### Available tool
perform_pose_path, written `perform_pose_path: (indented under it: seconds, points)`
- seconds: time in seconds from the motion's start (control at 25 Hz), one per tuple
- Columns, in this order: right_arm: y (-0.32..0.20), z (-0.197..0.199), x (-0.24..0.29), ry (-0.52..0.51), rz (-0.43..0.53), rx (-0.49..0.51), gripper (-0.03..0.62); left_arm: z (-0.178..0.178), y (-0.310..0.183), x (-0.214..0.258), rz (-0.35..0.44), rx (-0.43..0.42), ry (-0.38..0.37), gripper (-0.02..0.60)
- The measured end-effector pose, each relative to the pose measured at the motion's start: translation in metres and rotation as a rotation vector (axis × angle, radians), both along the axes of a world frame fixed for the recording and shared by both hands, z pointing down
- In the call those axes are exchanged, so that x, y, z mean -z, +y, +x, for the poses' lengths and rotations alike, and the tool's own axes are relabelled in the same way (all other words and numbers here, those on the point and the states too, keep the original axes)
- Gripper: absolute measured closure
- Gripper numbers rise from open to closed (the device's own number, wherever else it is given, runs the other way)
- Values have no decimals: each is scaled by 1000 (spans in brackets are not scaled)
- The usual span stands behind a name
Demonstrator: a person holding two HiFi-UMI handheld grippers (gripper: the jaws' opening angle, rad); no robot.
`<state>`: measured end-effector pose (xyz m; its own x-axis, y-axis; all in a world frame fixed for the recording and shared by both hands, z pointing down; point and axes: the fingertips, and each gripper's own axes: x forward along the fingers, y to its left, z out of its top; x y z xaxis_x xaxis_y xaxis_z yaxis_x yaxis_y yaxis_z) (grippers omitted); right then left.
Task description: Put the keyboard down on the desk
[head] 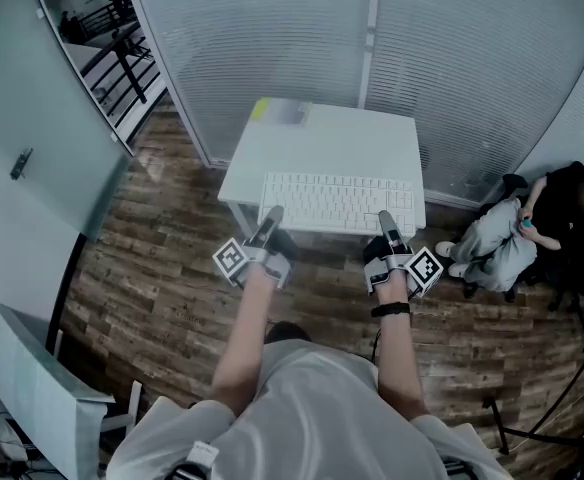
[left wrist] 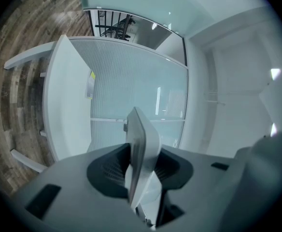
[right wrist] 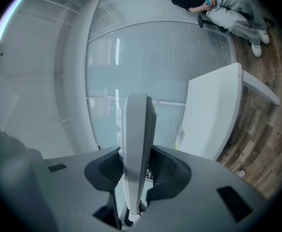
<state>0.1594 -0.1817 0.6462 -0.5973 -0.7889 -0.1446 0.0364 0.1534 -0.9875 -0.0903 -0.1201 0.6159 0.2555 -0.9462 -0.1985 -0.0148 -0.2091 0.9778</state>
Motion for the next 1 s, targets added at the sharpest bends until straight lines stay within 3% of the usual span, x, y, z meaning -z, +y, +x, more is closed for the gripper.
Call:
perform_pose_path:
  seconds: [0.2,0.4,0.6,0.88,1.0]
  points:
    - [-7,0,7,-9,-5,-1,457,-1,-7,7,-6,5,-8,448]
    - [24,6,61,24,-10,-15,457,5,20,53,7,-10,23,448]
    - [81,3,14,31,-28,-80,457,-3,62,9,-11,-56,43,447]
    - [-11,-16,-2,35,-51,-91,457,-21,-35,-6,-49,-85,31,446]
    - [-27,-20,-5,44,-39,-95,457,-25,-55,-10,-39,-96,31,446]
